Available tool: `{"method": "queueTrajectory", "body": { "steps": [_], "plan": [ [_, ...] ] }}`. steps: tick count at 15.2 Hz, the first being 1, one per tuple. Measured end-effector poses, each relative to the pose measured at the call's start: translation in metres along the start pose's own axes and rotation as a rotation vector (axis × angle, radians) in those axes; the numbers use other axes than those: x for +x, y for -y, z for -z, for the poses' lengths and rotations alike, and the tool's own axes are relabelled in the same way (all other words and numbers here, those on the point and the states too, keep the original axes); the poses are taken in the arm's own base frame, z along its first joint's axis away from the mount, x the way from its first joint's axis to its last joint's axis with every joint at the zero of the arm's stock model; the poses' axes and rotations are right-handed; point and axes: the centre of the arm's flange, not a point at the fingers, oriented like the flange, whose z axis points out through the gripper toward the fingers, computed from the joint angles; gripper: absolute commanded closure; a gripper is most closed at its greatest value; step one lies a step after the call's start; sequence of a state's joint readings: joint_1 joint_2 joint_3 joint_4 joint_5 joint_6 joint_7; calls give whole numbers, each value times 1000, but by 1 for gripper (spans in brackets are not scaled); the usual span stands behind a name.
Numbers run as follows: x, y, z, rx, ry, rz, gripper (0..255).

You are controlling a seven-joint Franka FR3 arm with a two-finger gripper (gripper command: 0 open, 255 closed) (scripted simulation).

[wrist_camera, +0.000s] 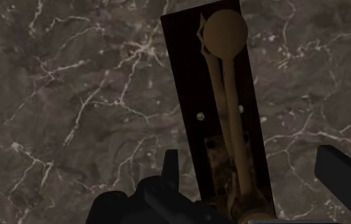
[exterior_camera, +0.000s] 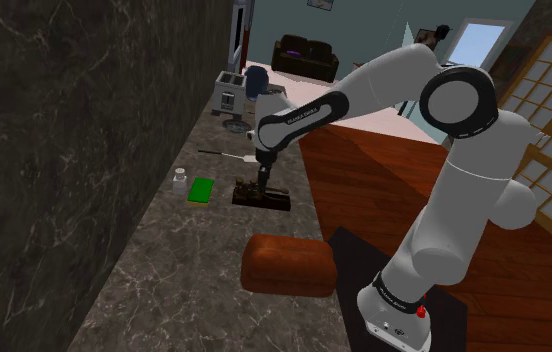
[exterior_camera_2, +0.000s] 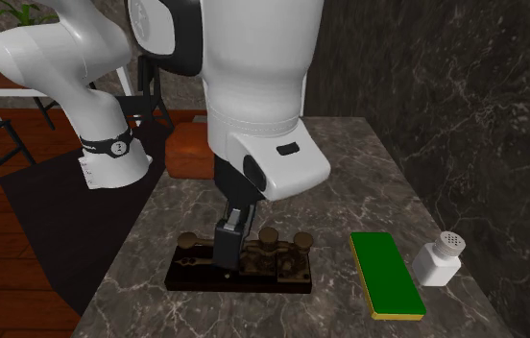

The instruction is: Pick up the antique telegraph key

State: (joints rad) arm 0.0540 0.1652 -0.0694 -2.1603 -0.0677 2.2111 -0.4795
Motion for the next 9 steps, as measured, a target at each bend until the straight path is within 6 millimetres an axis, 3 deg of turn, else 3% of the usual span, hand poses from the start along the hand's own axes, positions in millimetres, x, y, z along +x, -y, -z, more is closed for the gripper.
{"method": "queueTrajectory", "body": {
  "steps": [4, 5, 9],
  "plan": [
    [2, 0, -20, 0, 0, 1, 0],
    [3, 0, -23, 0, 0, 1, 255],
    [3, 0, -24, 0, 0, 1, 255]
  ]
}}
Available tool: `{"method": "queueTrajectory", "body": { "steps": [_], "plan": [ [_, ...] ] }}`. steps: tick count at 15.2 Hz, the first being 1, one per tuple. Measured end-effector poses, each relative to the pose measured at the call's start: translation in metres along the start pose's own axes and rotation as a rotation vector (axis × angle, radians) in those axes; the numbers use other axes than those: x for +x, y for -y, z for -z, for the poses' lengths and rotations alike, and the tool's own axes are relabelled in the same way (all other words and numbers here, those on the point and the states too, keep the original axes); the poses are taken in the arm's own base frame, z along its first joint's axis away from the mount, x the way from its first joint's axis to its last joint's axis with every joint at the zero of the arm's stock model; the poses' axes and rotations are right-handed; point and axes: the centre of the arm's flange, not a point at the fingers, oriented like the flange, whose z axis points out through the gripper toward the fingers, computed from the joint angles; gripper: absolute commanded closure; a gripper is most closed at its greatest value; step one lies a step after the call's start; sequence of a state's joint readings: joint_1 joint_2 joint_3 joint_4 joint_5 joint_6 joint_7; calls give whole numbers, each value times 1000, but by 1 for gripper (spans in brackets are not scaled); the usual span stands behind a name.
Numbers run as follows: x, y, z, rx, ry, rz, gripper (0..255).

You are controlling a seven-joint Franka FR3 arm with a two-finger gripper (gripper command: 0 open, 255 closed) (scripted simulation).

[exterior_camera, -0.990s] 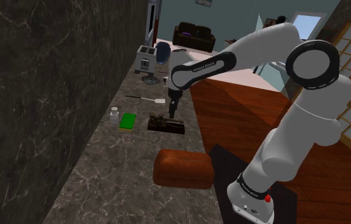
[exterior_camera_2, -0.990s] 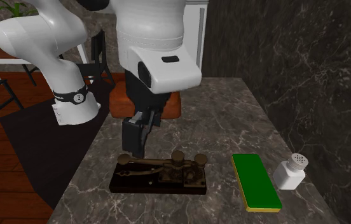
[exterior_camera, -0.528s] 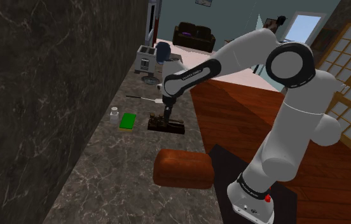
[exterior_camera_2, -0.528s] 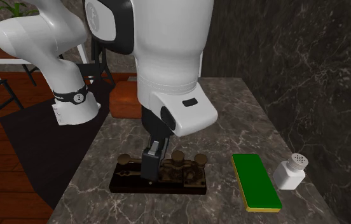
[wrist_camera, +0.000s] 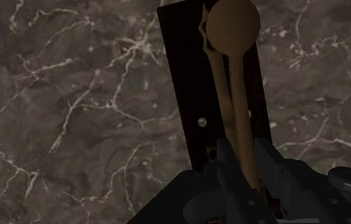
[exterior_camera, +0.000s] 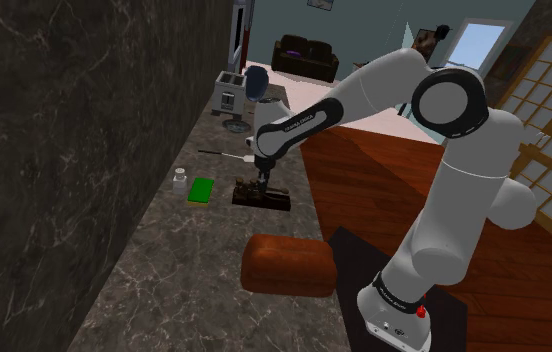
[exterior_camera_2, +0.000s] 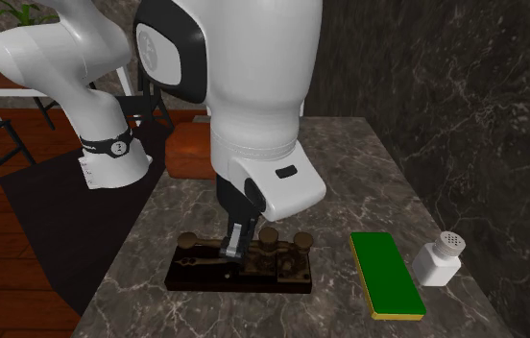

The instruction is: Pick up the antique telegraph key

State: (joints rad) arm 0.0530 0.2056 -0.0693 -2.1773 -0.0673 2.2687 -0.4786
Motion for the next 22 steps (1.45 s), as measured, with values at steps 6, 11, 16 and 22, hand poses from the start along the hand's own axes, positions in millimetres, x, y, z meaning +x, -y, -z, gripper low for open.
{"method": "queueTrajectory", "body": {
  "steps": [6, 11, 16, 22],
  "plan": [
    [0, 0, 0, 0, 0, 0, 255],
    [-4, 0, 20, 0, 0, 0, 255],
    [-7, 0, 45, 0, 0, 0, 255],
    [-10, 1, 75, 0, 0, 0, 255]
  ]
}}
